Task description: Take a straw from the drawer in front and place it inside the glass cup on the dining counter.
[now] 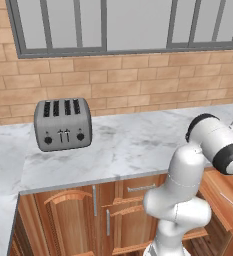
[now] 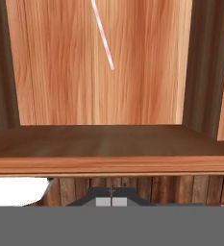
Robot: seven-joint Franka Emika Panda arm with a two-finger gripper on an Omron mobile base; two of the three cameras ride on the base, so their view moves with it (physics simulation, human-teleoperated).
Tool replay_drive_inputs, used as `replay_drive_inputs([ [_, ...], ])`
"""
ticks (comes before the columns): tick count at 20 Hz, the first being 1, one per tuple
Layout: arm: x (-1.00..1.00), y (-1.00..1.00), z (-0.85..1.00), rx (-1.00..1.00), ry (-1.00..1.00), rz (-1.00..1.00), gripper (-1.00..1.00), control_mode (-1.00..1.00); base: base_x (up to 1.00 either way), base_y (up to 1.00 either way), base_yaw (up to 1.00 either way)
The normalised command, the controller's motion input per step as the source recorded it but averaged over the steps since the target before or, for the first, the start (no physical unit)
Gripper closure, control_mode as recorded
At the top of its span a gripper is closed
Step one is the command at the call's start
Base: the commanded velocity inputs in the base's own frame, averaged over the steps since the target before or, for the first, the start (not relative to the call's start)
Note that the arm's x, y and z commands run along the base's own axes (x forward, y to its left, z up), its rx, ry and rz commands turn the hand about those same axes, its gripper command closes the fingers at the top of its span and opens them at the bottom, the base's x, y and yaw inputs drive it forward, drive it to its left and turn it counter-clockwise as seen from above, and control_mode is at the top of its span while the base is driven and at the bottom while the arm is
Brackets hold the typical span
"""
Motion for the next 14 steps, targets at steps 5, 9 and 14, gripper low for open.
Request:
replay_drive_inputs([
  [5, 0.02, 0.19, 0.08, 0.0, 0.0, 0.0, 1.0, -1.0, 0.0, 0.0, 0.0],
  [9, 0.06, 0.23, 0.01, 0.0, 0.0, 0.0, 1.0, -1.0, 0.0, 0.0, 0.0],
  [14, 0.26, 0.27, 0.0, 0.0, 0.01, 0.0, -1.0, -1.0, 0.0, 0.0, 0.0],
])
